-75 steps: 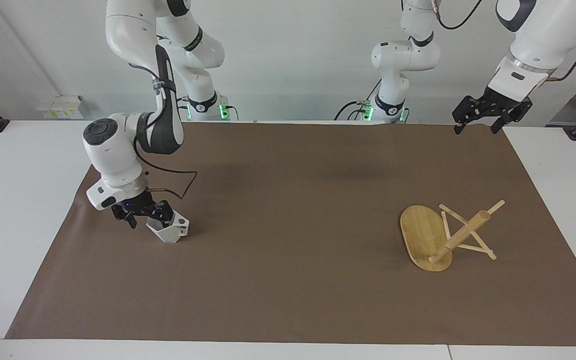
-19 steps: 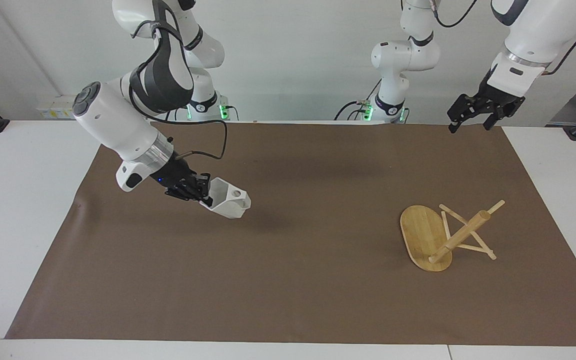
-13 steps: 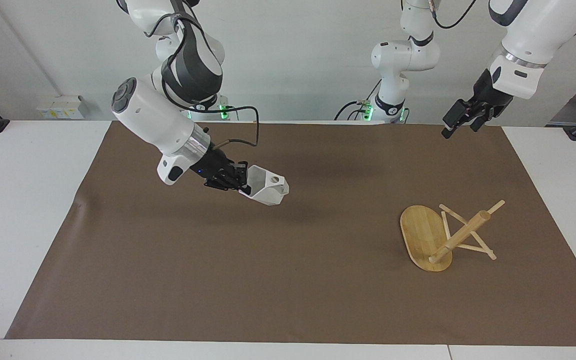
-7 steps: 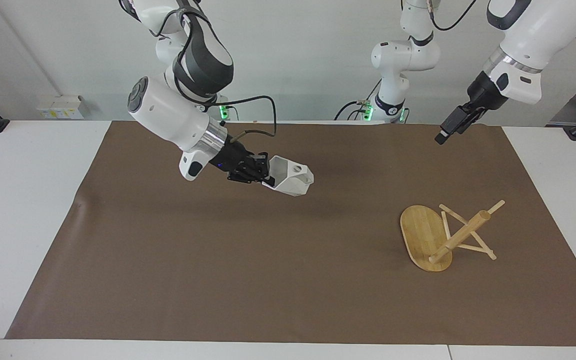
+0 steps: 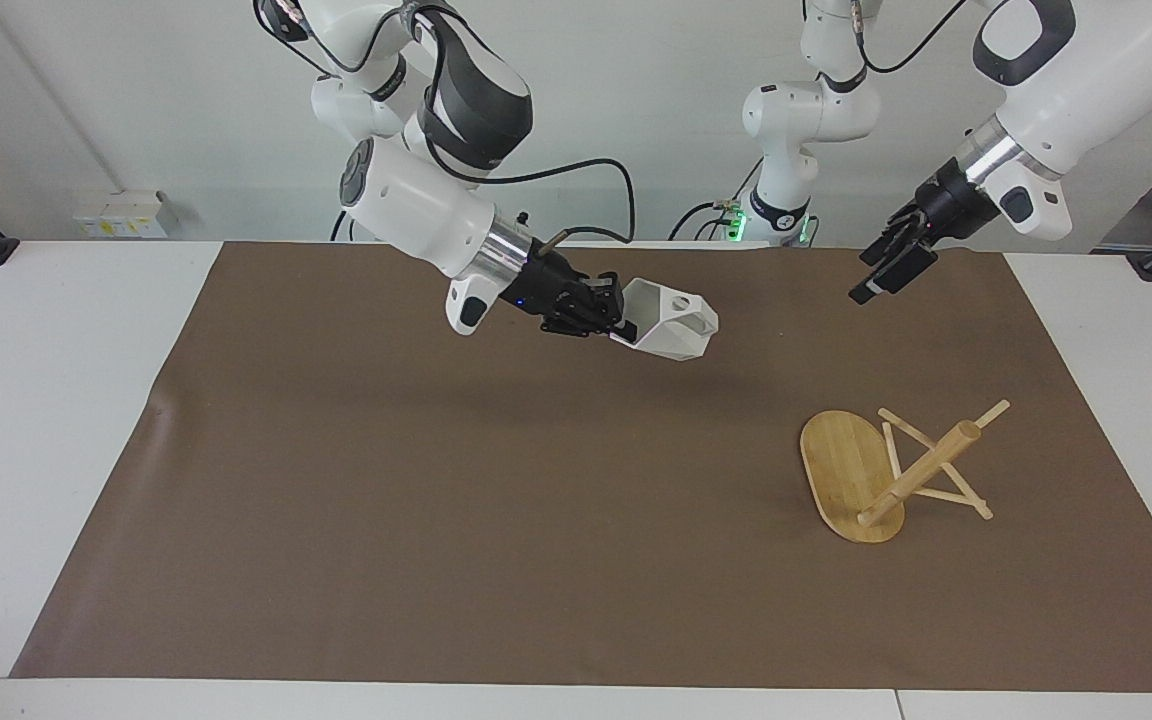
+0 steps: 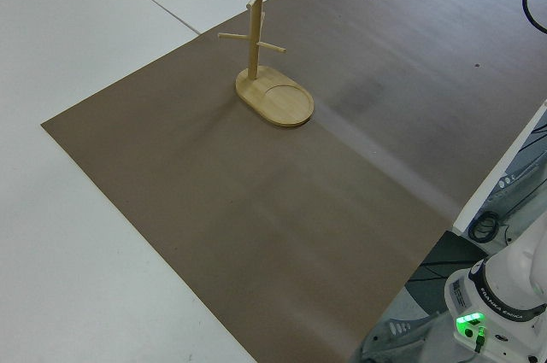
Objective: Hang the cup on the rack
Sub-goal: 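Carry the cup toward the rack while the left gripper reaches it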
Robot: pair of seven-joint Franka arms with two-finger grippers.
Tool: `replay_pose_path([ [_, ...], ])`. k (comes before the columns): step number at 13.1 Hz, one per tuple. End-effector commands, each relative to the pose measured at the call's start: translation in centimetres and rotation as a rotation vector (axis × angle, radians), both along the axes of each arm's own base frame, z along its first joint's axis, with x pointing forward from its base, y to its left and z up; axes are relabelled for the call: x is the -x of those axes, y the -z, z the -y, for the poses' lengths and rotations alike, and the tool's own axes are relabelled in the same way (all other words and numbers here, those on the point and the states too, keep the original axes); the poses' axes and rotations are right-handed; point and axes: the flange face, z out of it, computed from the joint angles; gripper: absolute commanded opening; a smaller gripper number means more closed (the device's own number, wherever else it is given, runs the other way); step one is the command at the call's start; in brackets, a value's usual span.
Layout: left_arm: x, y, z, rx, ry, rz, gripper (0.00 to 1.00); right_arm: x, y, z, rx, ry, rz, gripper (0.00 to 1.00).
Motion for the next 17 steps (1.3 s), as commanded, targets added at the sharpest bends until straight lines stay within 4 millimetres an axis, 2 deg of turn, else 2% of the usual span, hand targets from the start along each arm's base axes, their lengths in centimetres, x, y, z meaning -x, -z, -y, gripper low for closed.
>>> replay_pose_path([
  [1, 0.1, 0.9, 0.3, 0.03, -0.142, -0.122, 1.0, 1.1, -0.4, -2.1, -0.039, 0.025, -0.019, 0.0],
  [3, 0.6, 1.5, 1.0, 0.038, -0.198, -0.176, 1.0, 1.9, -0.8, -3.8, -0.052, 0.014, -0.004, 0.0],
  [4, 0.6, 1.9, 1.1, 0.042, -0.301, -0.244, 1.0, 2.4, -0.9, -4.9, -0.062, 0.009, -0.004, 0.0],
  [6, 1.3, 3.6, 1.6, 0.076, -0.375, -0.342, 1.0, 3.2, -1.3, -6.3, -0.084, 0.024, -0.005, 0.0],
  [8, 0.8, 4.6, 2.0, 0.106, -0.44, -0.409, 1.0, 3.9, -1.5, -7.7, -0.105, 0.056, 0.006, 0.0],
  [11, 0.5, 5.0, 2.2, 0.109, -0.501, -0.455, 1.0, 4.6, -1.8, -8.7, -0.12, 0.089, 0.011, 0.0],
  [17, 0.3, 4.9, 2.6, 0.126, -0.499, -0.461, 1.0, 5.4, -2.0, -10.0, -0.14, 0.115, 0.018, 0.0],
])
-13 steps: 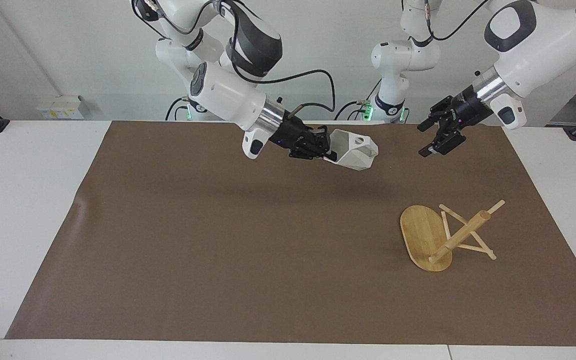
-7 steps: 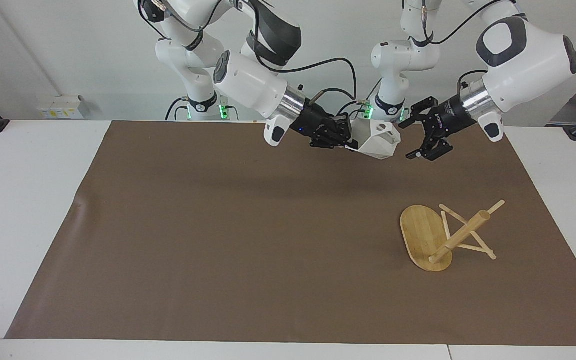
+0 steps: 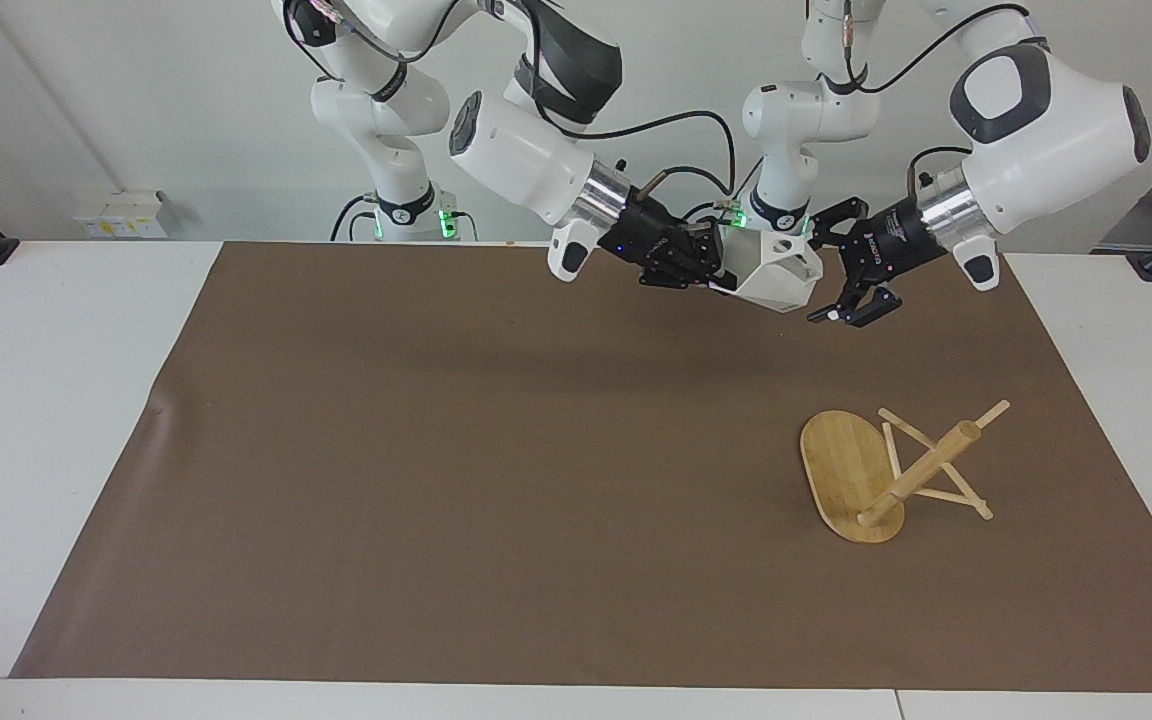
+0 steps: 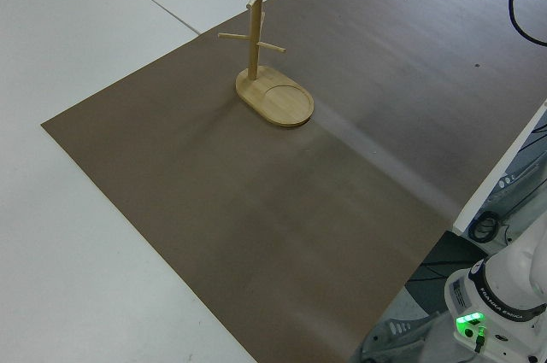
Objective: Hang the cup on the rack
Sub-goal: 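Carry the cup toward the rack while the left gripper reaches it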
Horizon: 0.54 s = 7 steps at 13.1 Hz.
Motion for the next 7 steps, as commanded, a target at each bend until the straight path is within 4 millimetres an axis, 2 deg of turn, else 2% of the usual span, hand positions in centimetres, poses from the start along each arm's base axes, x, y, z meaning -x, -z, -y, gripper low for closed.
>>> replay_pose_path([
  [1, 0.0, -0.2, 0.8, 0.018, -0.014, -0.011, 1.0, 0.4, 0.2, -0.6, -0.036, 0.046, -0.018, 0.0],
  [2, 0.1, -0.5, 1.5, 0.021, -0.004, -0.008, 1.0, 0.5, 0.5, -0.6, -0.033, 0.047, -0.021, 0.0],
  [7, -0.3, -1.2, 0.9, 0.027, -0.018, 0.02, 1.0, 0.6, 1.3, -1.2, -0.03, 0.048, -0.016, 0.0],
])
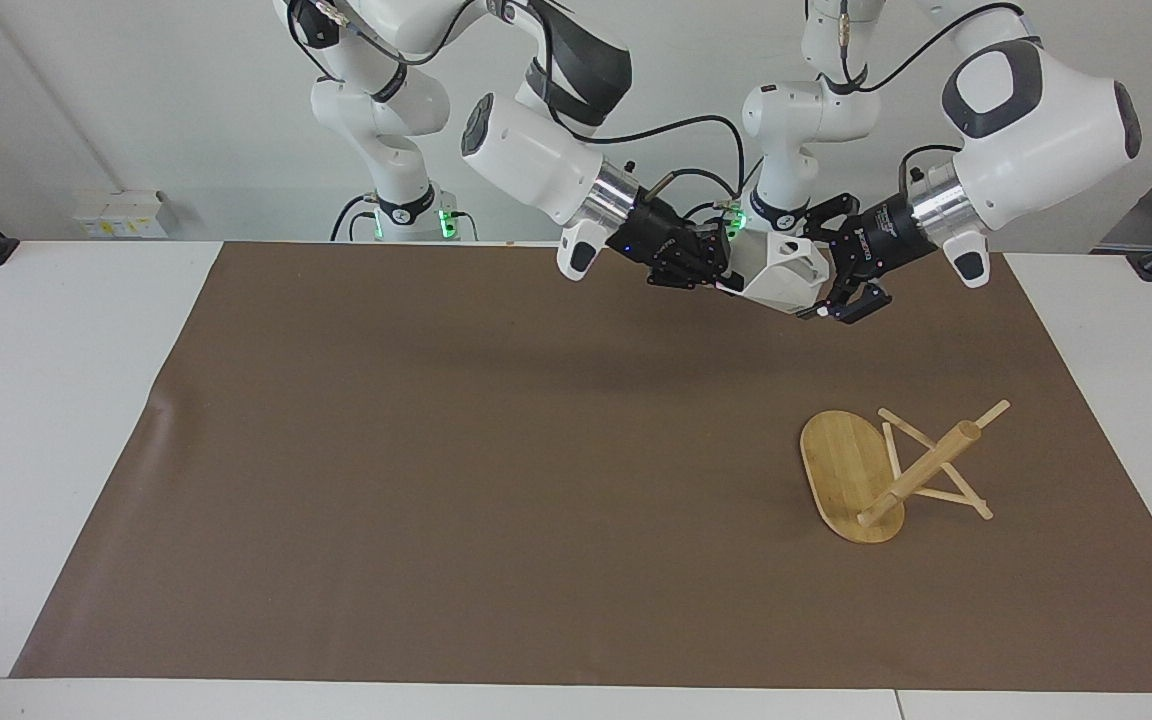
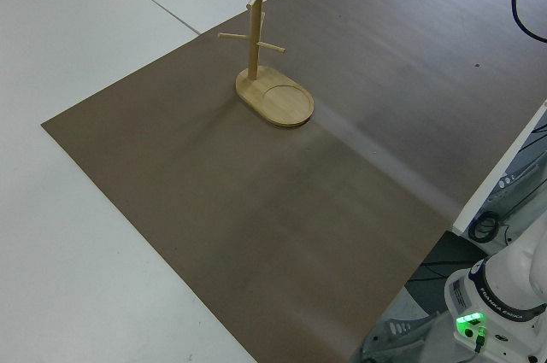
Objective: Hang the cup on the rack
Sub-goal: 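Carry the cup toward the rack while the left gripper reaches it, then grasp the cup with the left gripper and open the right gripper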
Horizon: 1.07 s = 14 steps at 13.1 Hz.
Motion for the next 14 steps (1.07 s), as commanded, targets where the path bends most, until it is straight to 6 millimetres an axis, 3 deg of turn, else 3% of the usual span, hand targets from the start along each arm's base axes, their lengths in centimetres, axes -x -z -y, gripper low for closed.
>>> replay_pose_path([
  [1, -0.3, -0.5, -0.1, 0.015, -0.025, 0.008, 1.0, 0.4, 0.2, -0.7, -0.025, 0.021, -0.009, 0.0],
  [11, -0.8, -0.4, 0.1, 0.014, -0.062, 0.05, 1.0, 1.0, 0.2, -1.6, -0.04, 0.028, -0.009, 0.0],
  [14, -0.3, -0.2, 1.1, 0.014, -0.038, 0.035, 1.0, 1.0, 0.2, -1.6, -0.039, 0.027, -0.01, 0.0],
])
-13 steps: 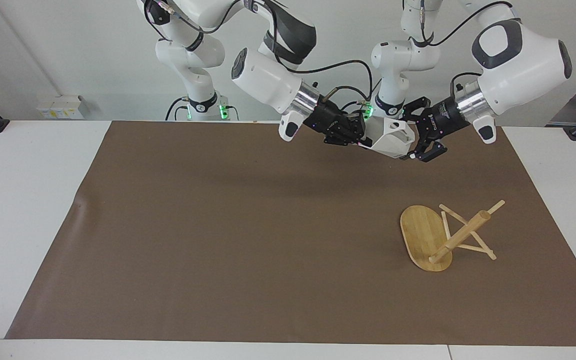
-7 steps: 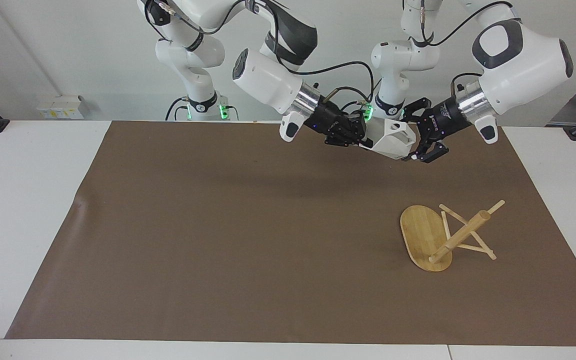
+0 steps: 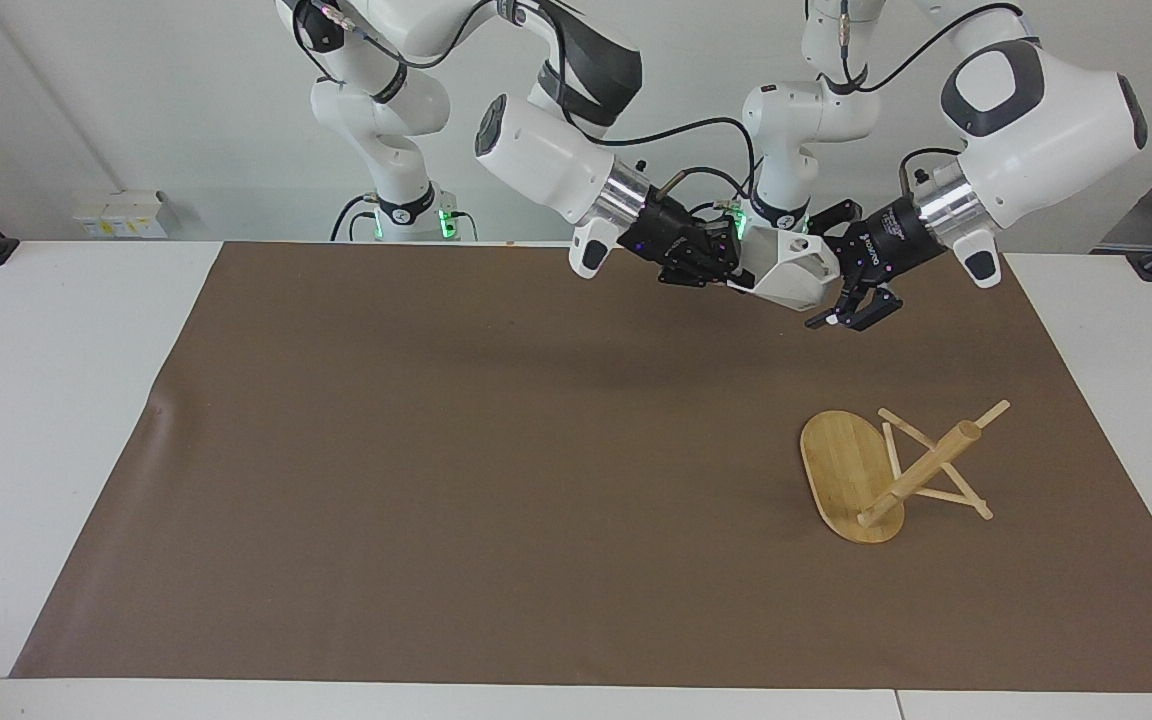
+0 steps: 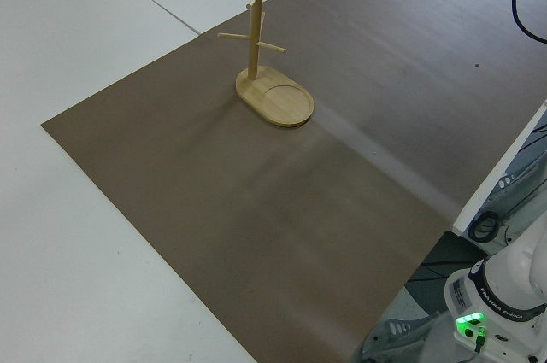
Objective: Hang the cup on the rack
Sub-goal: 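Grasp the cup with the left gripper and open the right gripper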
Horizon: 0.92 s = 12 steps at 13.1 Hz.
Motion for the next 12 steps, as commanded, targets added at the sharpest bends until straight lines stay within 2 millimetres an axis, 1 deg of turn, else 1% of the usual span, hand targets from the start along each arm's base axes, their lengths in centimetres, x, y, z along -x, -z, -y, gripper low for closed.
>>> replay_pose_path([
  [1, 0.3, -0.1, 0.7, 0.012, -0.007, -0.014, 1.0, 0.2, 0.1, -0.3, -0.026, 0.026, -0.018, 0.0],
  [3, 0.3, -0.2, 0.4, 0.012, -0.009, -0.015, 1.0, 0.1, 0.1, -0.3, -0.026, 0.027, -0.018, 0.0],
  [6, 0.6, -0.9, -0.3, 0.012, -0.008, -0.019, 1.0, 0.1, 0.1, -0.3, -0.026, 0.028, -0.021, 0.0],
  [10, 0.6, -1.1, -0.5, 0.014, -0.008, -0.02, 1.0, 0.1, 0.2, -0.3, -0.026, 0.027, -0.022, 0.0],
  [11, 0.6, -1.1, -0.5, 0.014, -0.008, -0.02, 0.88, 0.1, 0.2, -0.3, -0.026, 0.027, -0.022, 0.0],
  [12, 0.6, -1.1, -0.5, 0.014, -0.008, -0.02, 0.71, 0.1, 0.2, -0.3, -0.026, 0.027, -0.022, 0.0],
])
